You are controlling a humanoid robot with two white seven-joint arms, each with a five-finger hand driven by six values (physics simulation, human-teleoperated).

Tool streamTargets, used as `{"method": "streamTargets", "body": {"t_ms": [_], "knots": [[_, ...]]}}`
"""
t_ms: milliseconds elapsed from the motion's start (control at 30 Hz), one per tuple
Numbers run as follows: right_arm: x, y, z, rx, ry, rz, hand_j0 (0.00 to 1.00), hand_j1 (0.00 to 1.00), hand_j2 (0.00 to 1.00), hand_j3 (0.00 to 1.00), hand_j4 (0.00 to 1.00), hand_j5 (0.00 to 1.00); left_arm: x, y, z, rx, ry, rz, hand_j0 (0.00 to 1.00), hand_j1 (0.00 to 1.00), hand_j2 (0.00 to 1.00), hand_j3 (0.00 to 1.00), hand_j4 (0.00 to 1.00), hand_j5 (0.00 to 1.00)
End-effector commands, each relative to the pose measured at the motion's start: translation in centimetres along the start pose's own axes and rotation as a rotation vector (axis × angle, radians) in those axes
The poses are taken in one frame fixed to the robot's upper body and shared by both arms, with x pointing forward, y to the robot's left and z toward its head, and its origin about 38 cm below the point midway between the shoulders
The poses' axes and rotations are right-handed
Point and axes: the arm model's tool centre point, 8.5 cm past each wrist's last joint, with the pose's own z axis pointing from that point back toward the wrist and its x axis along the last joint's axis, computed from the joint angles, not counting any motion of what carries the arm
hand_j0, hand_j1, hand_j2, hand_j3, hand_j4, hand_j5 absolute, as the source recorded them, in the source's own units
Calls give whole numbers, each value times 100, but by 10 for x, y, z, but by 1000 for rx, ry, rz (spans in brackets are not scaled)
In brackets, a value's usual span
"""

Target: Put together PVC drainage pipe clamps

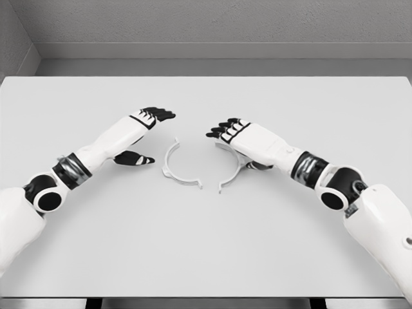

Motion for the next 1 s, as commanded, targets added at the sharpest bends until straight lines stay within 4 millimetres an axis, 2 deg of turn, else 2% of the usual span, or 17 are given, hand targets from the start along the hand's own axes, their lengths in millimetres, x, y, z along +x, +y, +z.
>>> {"method": "streamTargets", "body": {"t_ms": [0, 500, 600, 667, 700, 767, 833, 900, 967], "knots": [[3, 0, -2, -1, -1, -8, 100, 100, 100, 100, 100, 100, 1, -1, -1, 3, -3, 7, 100, 100, 100, 100, 100, 100], [17, -2, -18, -1, -21, -8, 100, 100, 100, 100, 100, 100, 3, -4, -7, 9, -6, 19, 100, 100, 100, 100, 100, 100], [16, -3, -18, 2, -19, -6, 100, 100, 100, 100, 100, 100, 2, -4, -6, 7, -3, 18, 100, 100, 100, 100, 100, 100], [8, -14, -17, -11, -6, 11, 100, 100, 100, 100, 100, 100, 2, -4, -6, 7, -3, 18, 100, 100, 100, 100, 100, 100], [1, -19, -13, -21, 13, 16, 100, 100, 100, 100, 100, 100, 2, -5, -6, 6, -2, 19, 100, 100, 100, 100, 100, 100], [-24, -41, 11, -64, 82, 47, 100, 100, 100, 100, 100, 100, 2, -5, -6, 6, -2, 19, 100, 100, 100, 100, 100, 100], [-44, -71, 46, -121, 139, 101, 100, 100, 100, 100, 100, 100, 2, -5, -7, 6, -3, 20, 100, 100, 100, 100, 100, 100], [-61, -84, 80, -163, 201, 121, 100, 100, 100, 100, 100, 100, 3, -9, -9, 0, -5, 20, 100, 100, 100, 100, 100, 100], [-73, -88, 117, -204, 227, 131, 100, 100, 100, 100, 100, 100, 4, -9, -13, -4, -10, 20, 100, 100, 100, 100, 100, 100]]}}
